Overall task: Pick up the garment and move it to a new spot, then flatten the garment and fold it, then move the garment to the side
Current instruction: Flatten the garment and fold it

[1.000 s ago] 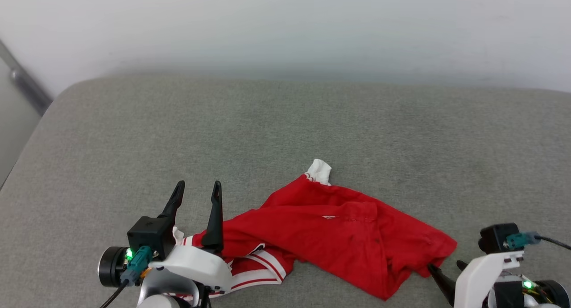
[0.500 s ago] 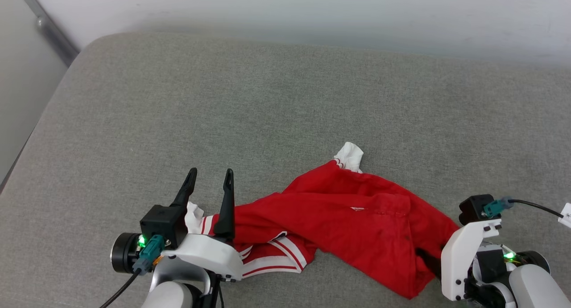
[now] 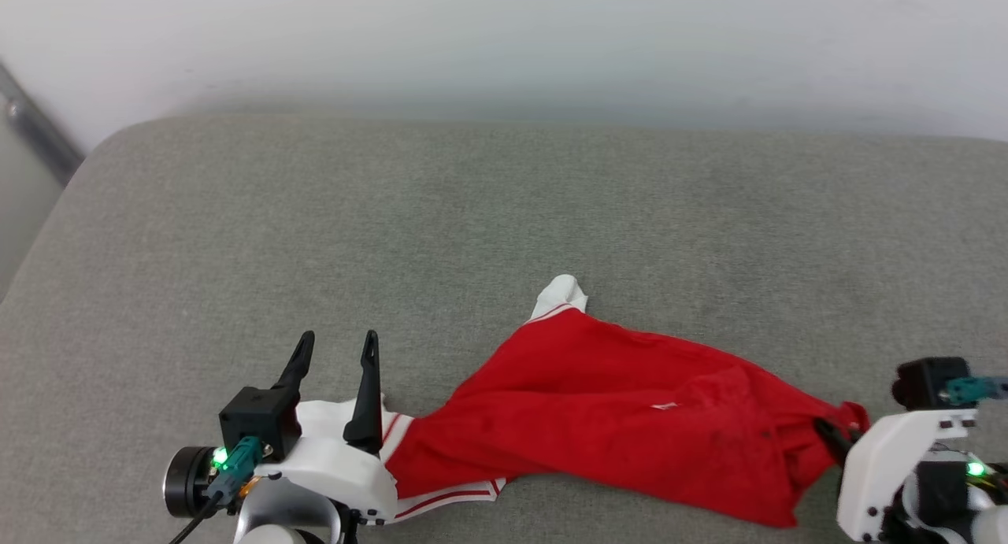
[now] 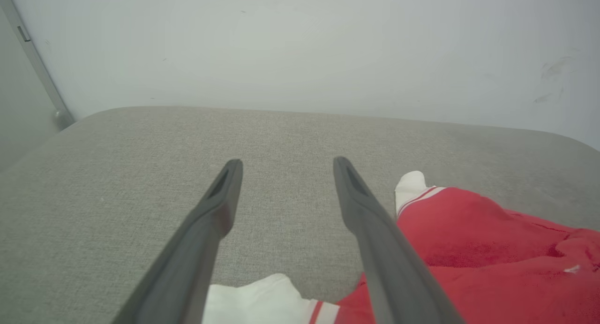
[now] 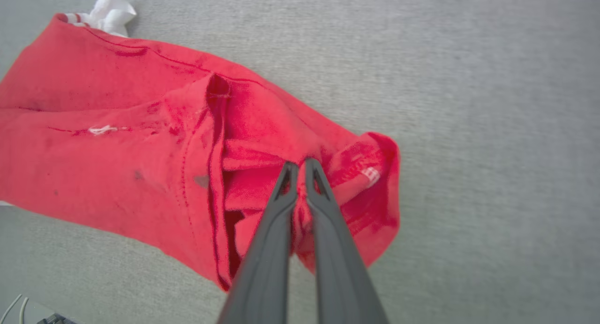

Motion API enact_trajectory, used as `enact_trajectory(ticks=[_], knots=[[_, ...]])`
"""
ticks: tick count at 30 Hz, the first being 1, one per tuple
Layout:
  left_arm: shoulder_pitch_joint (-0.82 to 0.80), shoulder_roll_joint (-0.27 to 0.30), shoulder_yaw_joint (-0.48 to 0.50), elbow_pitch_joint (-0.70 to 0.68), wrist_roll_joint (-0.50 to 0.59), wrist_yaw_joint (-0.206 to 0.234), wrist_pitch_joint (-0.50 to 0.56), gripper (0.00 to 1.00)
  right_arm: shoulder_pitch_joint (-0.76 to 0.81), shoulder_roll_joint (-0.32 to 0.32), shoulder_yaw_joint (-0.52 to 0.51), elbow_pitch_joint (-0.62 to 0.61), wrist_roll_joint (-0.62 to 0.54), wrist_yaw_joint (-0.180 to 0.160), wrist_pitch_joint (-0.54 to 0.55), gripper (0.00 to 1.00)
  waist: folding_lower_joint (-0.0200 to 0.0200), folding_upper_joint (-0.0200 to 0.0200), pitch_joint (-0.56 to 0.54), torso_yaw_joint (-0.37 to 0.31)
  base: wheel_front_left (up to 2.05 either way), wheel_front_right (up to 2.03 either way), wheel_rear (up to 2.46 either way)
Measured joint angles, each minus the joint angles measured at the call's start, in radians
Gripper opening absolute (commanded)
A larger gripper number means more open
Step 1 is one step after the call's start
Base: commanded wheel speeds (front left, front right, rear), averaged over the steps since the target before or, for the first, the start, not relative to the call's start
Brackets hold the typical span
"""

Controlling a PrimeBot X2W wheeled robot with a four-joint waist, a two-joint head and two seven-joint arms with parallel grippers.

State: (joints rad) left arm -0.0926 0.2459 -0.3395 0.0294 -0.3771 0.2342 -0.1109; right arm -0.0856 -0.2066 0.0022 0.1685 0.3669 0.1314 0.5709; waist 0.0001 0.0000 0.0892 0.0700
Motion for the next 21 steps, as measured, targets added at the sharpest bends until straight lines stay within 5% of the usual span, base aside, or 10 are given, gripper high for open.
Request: enact_trajectory(ticks=[10,12,21], knots=[[0.046,0.018,0.001,-0.021,-0.014,0.014,0.03,1.0,0.176,0.051,-0.308,-0.016,-0.088,0.0,0.004,0.0,0.0,0.0,-0.044,-0.07,0.0,0.0,0.0],[0.05,0.021,0.002,-0.02,-0.016,0.017,0.034,1.0,0.195,0.076,-0.323,0.016,-0.099,0.0,-0.022,1.0,0.0,0.0,-0.045,-0.073,0.0,0.0,0.0],[0.085,0.032,0.014,-0.012,-0.032,0.026,0.038,1.0,0.167,0.123,-0.289,0.001,-0.084,0.0,-0.314,1.0,0.0,0.0,-0.077,-0.083,0.0,0.0,0.0]])
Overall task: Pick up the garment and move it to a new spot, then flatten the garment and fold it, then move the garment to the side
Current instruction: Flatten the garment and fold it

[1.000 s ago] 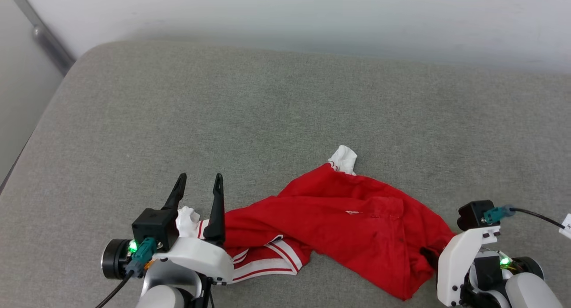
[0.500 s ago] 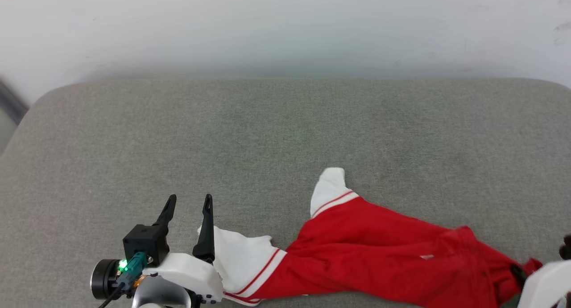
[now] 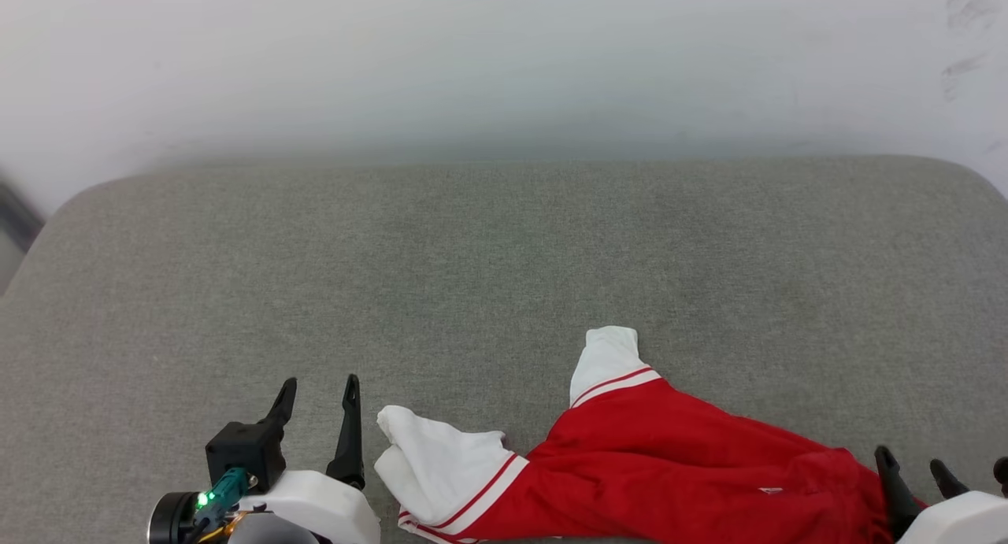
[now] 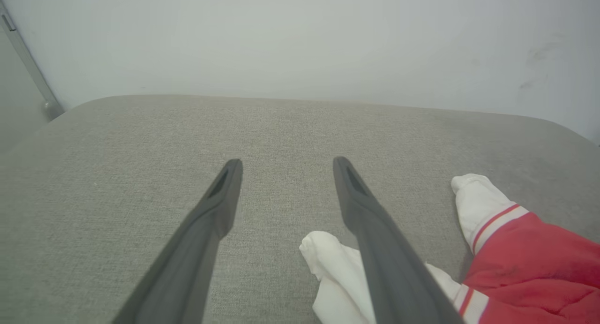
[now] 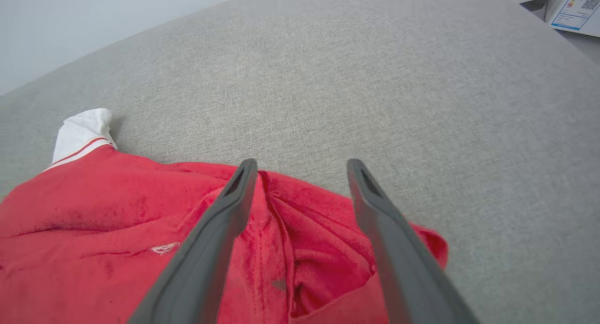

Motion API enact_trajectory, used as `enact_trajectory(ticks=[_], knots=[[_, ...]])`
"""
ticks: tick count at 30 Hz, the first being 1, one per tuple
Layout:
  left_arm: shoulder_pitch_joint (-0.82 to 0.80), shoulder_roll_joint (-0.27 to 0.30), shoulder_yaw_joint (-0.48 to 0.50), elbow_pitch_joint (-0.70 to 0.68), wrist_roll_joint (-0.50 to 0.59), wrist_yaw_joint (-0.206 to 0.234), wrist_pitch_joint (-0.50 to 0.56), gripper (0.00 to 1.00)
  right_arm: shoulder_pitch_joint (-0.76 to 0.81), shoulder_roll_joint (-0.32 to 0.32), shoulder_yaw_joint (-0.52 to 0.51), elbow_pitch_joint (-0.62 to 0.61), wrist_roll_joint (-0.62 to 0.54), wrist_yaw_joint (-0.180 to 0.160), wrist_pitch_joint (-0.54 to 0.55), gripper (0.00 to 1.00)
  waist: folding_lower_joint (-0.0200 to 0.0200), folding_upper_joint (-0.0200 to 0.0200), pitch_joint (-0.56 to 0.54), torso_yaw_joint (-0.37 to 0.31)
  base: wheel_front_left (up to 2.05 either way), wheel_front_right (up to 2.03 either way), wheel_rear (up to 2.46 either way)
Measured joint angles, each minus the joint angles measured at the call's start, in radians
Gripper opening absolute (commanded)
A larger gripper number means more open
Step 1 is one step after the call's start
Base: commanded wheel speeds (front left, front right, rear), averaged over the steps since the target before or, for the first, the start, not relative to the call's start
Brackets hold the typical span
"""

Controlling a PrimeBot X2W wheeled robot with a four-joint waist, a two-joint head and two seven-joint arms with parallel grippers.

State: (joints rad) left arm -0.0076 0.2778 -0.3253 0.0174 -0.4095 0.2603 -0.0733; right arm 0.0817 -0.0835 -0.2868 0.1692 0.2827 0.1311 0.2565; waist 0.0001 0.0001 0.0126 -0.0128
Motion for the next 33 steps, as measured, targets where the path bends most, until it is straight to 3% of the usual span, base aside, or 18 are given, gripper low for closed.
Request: enact_trajectory(ticks=[7,20,33], knots=[[0.005,-0.001,-0.006,-0.015,0.0,0.008,0.0,1.0,-0.08,-0.017,0.071,-0.012,0.019,0.0,0.002,1.0,0.0,0.0,-0.016,0.004,0.0,0.0,0.0],[-0.101,-0.037,-0.053,-0.026,0.014,-0.023,-0.035,1.0,-0.442,-0.132,0.352,0.156,0.152,0.0,0.446,1.0,0.0,0.0,0.101,0.107,0.0,0.0,0.0],[-0.161,-0.066,-0.075,0.022,0.013,-0.037,-0.063,1.0,-0.62,-0.189,0.588,0.332,0.229,0.0,0.58,1.0,0.0,0.0,0.213,0.195,0.0,0.0,0.0]])
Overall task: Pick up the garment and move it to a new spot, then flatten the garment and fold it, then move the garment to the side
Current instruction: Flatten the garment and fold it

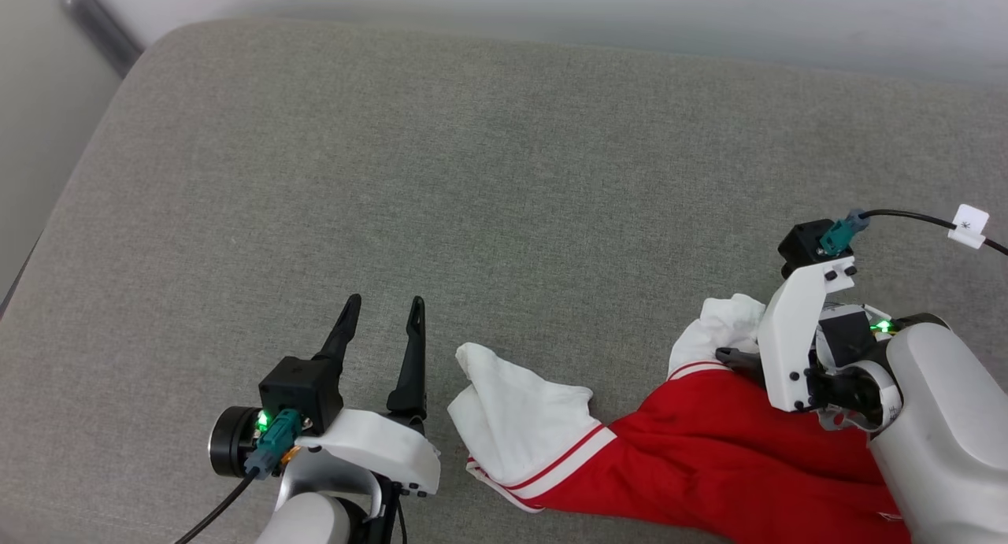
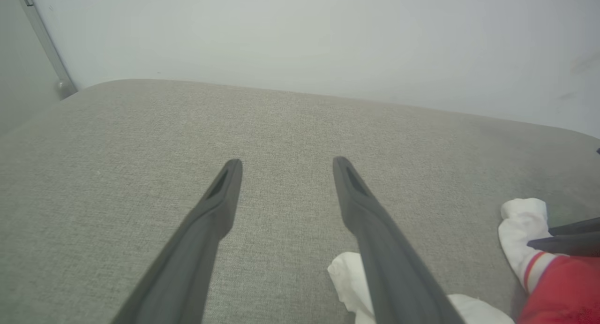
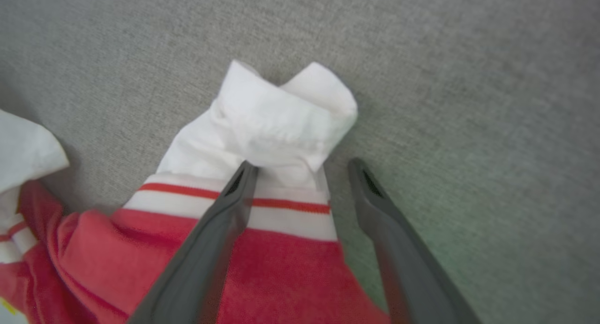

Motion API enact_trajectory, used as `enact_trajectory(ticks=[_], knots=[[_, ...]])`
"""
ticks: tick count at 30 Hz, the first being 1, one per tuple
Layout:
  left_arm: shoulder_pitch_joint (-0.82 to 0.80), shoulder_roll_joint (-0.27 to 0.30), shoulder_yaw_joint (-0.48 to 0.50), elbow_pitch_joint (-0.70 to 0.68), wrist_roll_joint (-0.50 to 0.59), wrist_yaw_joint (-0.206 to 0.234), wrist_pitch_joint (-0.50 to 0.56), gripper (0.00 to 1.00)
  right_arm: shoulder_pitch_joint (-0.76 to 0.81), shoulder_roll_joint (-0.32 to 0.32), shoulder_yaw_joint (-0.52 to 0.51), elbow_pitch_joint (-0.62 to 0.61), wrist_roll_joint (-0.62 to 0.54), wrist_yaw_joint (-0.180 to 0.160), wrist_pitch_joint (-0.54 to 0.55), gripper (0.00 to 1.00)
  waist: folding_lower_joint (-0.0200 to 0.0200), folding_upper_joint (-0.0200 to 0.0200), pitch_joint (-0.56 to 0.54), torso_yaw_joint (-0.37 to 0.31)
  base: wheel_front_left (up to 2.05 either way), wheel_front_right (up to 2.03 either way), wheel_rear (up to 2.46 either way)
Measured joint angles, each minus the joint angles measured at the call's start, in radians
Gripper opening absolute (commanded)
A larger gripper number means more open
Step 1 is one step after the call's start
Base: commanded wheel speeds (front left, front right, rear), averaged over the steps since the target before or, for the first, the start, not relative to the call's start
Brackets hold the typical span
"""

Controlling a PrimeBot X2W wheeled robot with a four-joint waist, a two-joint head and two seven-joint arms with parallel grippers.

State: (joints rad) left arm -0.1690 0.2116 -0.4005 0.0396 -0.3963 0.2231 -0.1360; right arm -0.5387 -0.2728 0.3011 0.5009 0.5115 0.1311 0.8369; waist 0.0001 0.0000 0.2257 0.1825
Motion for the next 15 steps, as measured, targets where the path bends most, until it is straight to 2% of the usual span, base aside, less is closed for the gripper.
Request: enact_trajectory(ticks=[1,2,3,4,9,15], knots=[[-0.001,-0.002,-0.002,0.004,-0.001,0.0,-0.001,1.0,-0.006,-0.005,0.013,0.011,0.006,0.0,0.002,1.0,0.0,0.0,0.002,0.002,0.0,0.0,0.0],[-0.002,-0.003,-0.003,0.01,-0.002,-0.001,-0.005,1.0,-0.014,-0.008,0.024,0.019,0.013,0.0,0.006,0.42,0.0,0.0,0.003,0.003,0.0,0.0,0.0],[-0.004,-0.004,-0.003,0.014,-0.003,-0.003,-0.008,1.0,-0.019,-0.011,0.034,0.023,0.021,0.0,0.006,0.04,0.0,0.0,0.002,0.003,0.0,0.0,0.0],[-0.005,-0.005,-0.003,0.018,-0.004,-0.003,-0.008,1.0,-0.024,-0.016,0.047,0.026,0.028,0.0,-0.001,0.0,0.0,0.0,0.002,0.002,0.0,0.0,0.0],[-0.006,-0.002,0.0,0.028,-0.005,0.0,-0.014,1.0,-0.055,-0.027,0.087,0.001,0.043,0.0,-0.092,0.0,0.0,0.0,-0.012,-0.01,0.0,0.0,0.0],[0.001,0.008,0.005,0.028,-0.009,0.007,-0.015,1.0,-0.112,-0.053,0.023,-0.098,0.023,0.0,-0.203,0.0,0.0,0.0,-0.036,-0.049,0.0,0.0,0.0]])
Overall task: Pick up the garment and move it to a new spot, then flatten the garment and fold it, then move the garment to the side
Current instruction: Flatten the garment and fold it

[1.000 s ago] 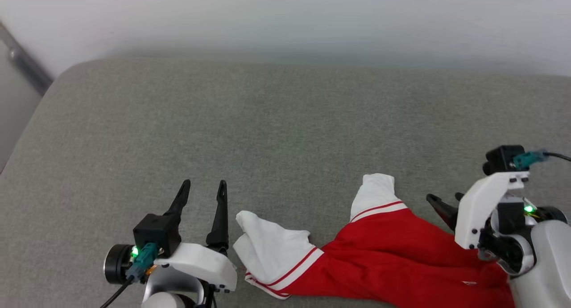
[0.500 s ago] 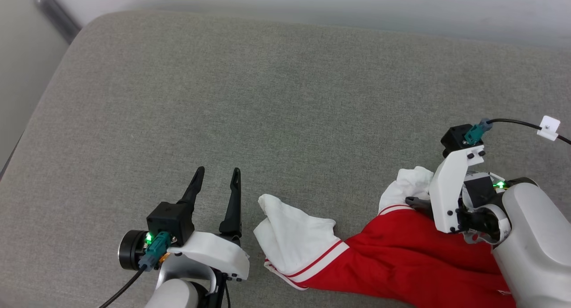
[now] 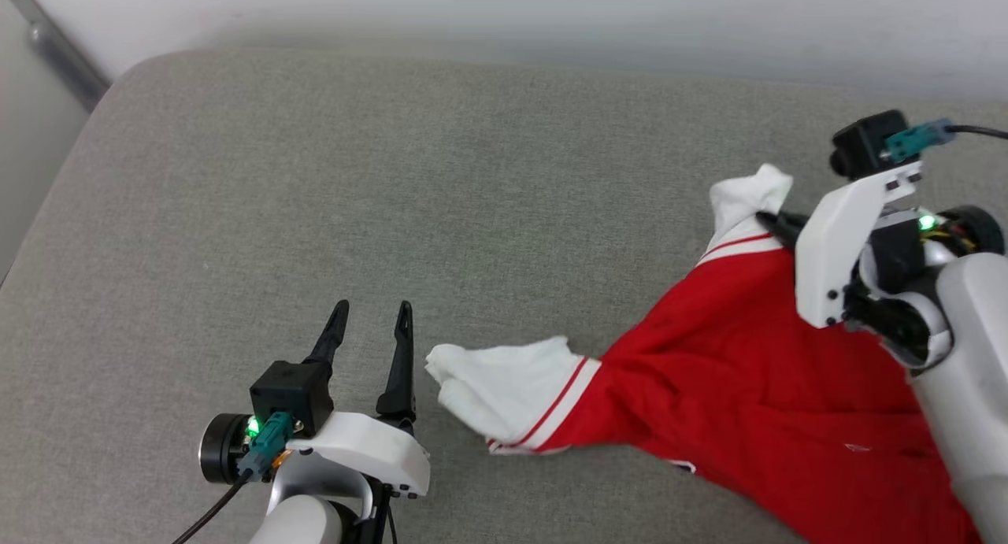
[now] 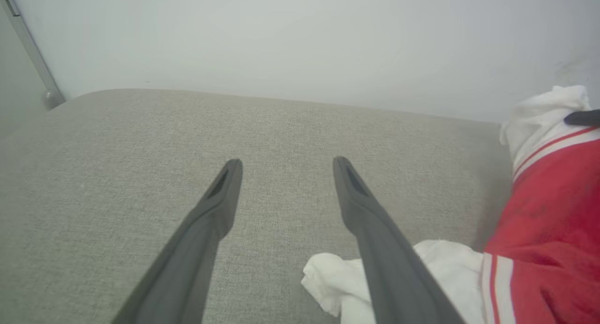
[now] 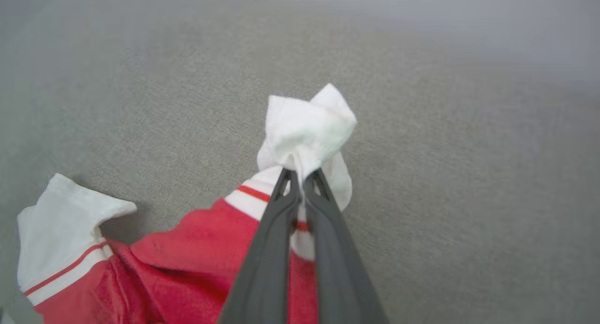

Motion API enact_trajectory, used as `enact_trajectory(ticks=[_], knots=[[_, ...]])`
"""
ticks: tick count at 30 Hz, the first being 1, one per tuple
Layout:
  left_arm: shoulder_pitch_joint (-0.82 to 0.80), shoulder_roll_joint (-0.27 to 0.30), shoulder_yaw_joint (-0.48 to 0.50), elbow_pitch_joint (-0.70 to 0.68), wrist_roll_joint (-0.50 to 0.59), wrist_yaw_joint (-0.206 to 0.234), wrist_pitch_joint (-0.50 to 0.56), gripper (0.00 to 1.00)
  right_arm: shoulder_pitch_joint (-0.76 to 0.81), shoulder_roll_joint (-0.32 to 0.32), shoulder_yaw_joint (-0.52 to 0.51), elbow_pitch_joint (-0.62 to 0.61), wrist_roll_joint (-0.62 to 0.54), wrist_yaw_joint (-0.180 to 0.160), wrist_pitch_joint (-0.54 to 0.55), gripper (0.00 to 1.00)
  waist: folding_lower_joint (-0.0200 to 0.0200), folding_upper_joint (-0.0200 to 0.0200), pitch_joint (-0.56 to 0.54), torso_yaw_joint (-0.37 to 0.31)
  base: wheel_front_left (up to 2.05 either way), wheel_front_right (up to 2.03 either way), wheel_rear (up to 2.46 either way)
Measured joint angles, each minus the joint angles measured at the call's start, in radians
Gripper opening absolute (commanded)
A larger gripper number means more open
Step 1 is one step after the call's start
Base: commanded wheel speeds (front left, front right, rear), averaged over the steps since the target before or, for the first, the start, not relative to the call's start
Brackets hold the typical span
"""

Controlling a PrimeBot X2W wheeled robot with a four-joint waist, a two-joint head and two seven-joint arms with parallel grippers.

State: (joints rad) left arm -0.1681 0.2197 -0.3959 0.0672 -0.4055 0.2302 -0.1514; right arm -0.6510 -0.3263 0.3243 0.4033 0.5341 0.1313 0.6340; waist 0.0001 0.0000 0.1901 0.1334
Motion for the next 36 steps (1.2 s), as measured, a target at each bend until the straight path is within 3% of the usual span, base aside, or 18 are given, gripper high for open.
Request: enact_trajectory(ticks=[5,10,11,12,13,19,27,36], knots=[[0.016,0.004,-0.004,-0.002,-0.005,0.003,0.006,1.0,0.085,-0.014,-0.177,-0.055,-0.052,0.0,-0.058,0.0,0.0,0.0,-0.026,-0.038,0.0,0.0,0.0],[0.034,0.009,-0.006,-0.004,-0.012,0.009,0.014,1.0,0.308,0.044,-0.431,-0.031,-0.11,0.0,-0.097,0.0,-0.0001,0.0,-0.052,-0.072,0.0,0.0,0.0],[0.037,0.01,-0.006,-0.005,-0.012,0.009,0.016,1.0,0.35,0.062,-0.467,-0.016,-0.121,0.0,-0.1,0.09,-0.0001,0.0,-0.056,-0.079,0.0,0.0,0.0],[0.038,0.012,-0.006,-0.006,-0.013,0.011,0.016,1.0,0.388,0.08,-0.498,-0.002,-0.141,0.0,-0.111,0.48,0.0,0.0,-0.059,-0.084,0.0,0.0,0.0],[0.038,0.016,-0.006,-0.007,-0.013,0.011,0.018,1.0,0.418,0.101,-0.526,0.014,-0.153,0.0,-0.121,1.0,-0.0001,0.0,-0.061,-0.089,0.0,0.0,0.0],[0.056,0.035,0.005,-0.01,-0.021,0.02,0.03,1.0,0.479,0.183,-0.594,0.017,-0.202,0.0,-0.302,1.0,-0.0001,0.0,-0.077,-0.116,0.0,0.0,0.0],[0.095,0.059,0.02,-0.014,-0.033,0.036,0.046,1.0,0.532,0.195,-0.558,-0.125,-0.278,0.0,-0.582,1.0,-0.0001,0.0,-0.13,-0.136,0.0,0.0,0.0],[0.146,0.083,0.031,-0.018,-0.047,0.056,0.061,1.0,0.669,0.243,-0.459,-0.339,-0.34,0.0,-0.634,1.0,-0.0002,0.0,-0.195,-0.152,0.0,0.0,0.0]])
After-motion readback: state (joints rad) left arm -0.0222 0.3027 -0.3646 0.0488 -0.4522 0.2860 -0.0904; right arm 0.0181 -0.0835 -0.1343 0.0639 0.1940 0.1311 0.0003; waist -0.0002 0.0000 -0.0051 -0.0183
